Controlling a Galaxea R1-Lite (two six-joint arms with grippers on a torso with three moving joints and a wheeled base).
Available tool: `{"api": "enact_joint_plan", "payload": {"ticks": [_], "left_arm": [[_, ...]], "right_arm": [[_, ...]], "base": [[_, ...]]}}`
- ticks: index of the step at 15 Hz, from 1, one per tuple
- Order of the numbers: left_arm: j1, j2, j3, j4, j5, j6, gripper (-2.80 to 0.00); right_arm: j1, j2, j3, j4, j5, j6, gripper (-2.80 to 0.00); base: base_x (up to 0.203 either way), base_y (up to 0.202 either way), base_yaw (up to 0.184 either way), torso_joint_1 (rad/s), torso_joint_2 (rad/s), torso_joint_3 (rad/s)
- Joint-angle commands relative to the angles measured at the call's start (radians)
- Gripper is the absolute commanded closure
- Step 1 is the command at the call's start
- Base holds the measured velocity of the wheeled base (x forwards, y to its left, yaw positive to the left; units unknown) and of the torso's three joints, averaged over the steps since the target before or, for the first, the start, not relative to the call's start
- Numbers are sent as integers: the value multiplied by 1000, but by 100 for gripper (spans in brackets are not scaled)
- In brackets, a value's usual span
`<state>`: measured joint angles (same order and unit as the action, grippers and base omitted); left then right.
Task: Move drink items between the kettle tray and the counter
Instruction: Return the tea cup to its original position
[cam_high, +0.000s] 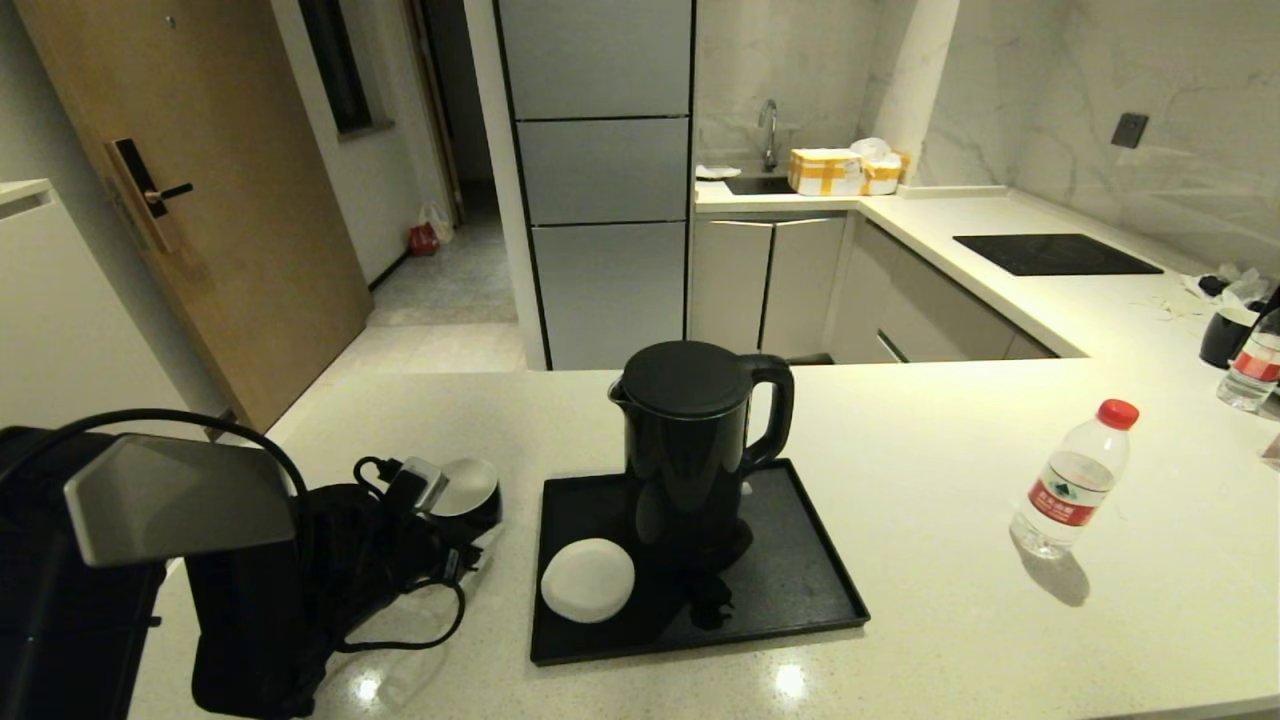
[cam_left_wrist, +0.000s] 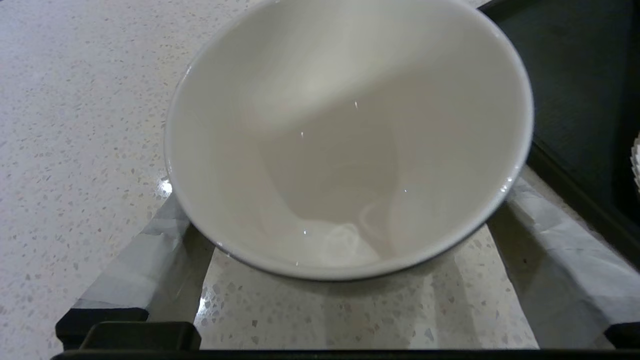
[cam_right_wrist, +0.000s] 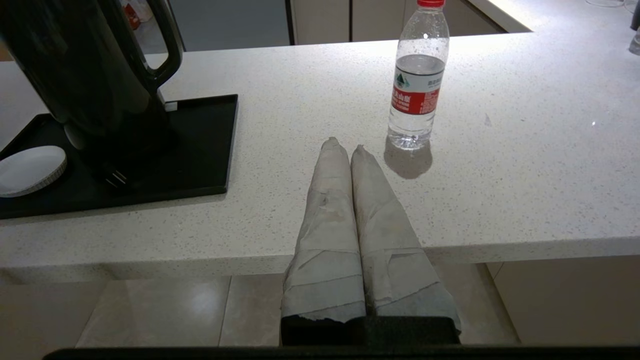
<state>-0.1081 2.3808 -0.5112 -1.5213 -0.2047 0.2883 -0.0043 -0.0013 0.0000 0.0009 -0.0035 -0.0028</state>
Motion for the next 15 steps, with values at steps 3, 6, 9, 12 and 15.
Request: {"api": "enact_joint_plan", "payload": {"ticks": [3, 6, 9, 12, 15], "left_arm": [[-7, 23, -30, -9, 10, 2, -280], [-7, 26, -38, -9, 11, 2, -280], [-7, 26, -46, -9, 11, 2, -280], [-5, 26, -56, -9, 11, 2, -280], [-5, 26, -58, -9, 11, 2, -280]], "right_arm": [[1, 1, 3, -1, 0, 0, 0], [0, 1, 3, -1, 0, 0, 0], [1, 1, 3, -1, 0, 0, 0], [1, 1, 3, -1, 0, 0, 0], [1, 1, 3, -1, 0, 0, 0]], "base": [[0, 0, 0, 0, 0, 0], [0, 0, 0, 0, 0, 0], [0, 0, 0, 0, 0, 0], [0, 0, 0, 0, 0, 0], [0, 0, 0, 0, 0, 0]]}}
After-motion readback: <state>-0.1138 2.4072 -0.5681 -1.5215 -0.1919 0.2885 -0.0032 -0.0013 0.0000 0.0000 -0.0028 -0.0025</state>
